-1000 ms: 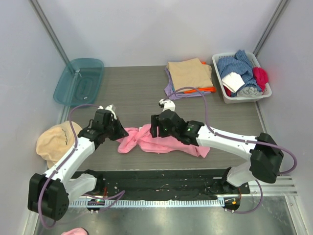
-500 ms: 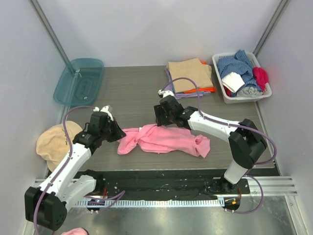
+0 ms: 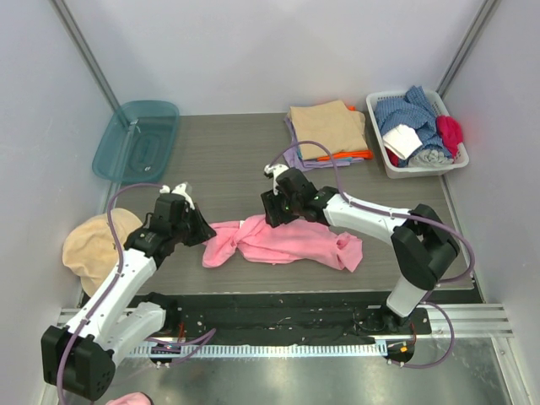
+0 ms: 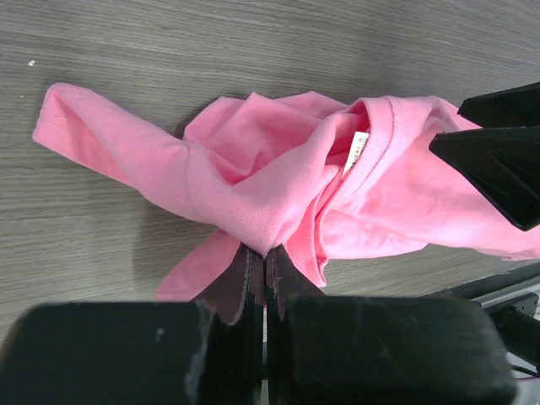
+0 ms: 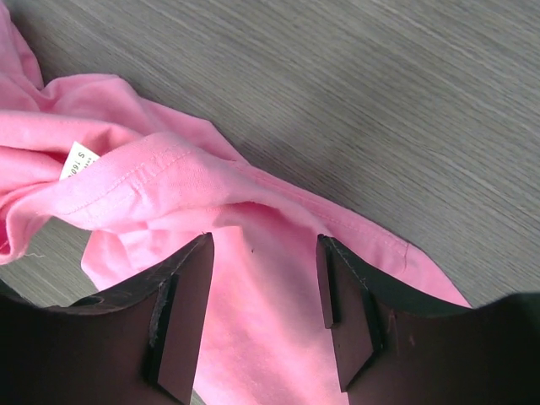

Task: Fold and stack the t-shirts
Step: Flatten the tshirt out

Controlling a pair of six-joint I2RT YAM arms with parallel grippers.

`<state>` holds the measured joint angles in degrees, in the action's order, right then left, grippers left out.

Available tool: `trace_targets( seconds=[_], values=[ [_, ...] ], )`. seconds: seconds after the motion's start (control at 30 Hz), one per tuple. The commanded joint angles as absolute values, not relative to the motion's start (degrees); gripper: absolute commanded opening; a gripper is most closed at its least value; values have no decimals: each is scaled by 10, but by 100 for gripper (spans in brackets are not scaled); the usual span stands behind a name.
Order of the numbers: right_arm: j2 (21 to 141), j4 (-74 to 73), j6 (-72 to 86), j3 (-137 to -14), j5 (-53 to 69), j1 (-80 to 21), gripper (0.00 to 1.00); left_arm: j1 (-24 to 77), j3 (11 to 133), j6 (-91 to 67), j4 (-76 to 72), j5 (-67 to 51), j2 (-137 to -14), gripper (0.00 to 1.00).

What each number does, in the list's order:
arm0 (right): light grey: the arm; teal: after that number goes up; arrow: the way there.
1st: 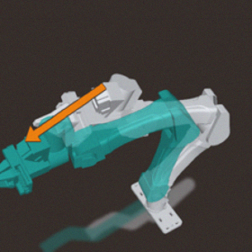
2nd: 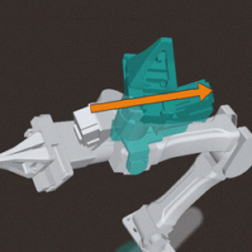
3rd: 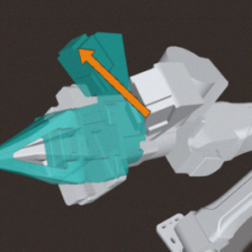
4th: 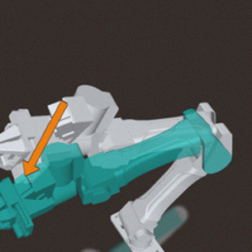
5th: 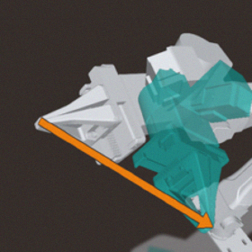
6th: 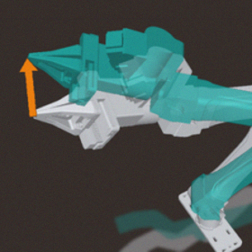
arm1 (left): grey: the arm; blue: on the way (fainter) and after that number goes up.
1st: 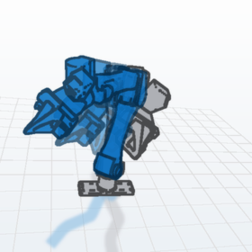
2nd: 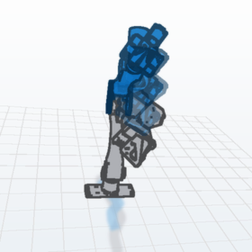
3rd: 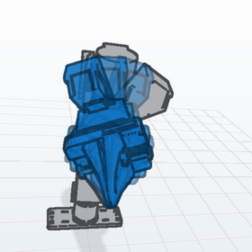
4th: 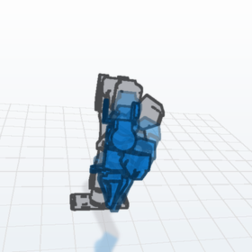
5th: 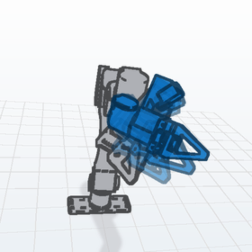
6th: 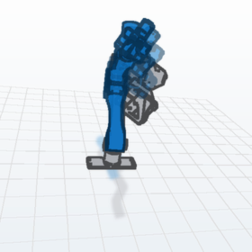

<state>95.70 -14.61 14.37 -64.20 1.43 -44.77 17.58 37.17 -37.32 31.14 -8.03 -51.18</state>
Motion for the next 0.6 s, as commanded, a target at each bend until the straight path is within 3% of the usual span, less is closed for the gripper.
trace_targets(
  seconds=[0.0, 0.23, 0.27, 0.3, 0.4, 0.57],
  values=[
    [972, -127, 120, -642, 46, -448, 59, 178, 393, -374, 314, -71, -499, 0],
    [994, -118, 120, -639, 61, -447, 51, 178, 386, -375, 316, -69, -496, 0],
    [996, -115, 120, -639, 64, -448, 46, 178, 386, -375, 316, -71, -495, 0],
    [998, -116, 120, -639, 66, -448, 27, 178, 385, -375, 318, -68, -494, 0],
    [987, -115, 125, -639, 65, -447, 1, 177, 383, -374, 320, -63, -488, 0],
    [912, -149, 136, -645, 29, -448, 1, 178, 406, -368, 321, -66, -497, 0]
  ],
)
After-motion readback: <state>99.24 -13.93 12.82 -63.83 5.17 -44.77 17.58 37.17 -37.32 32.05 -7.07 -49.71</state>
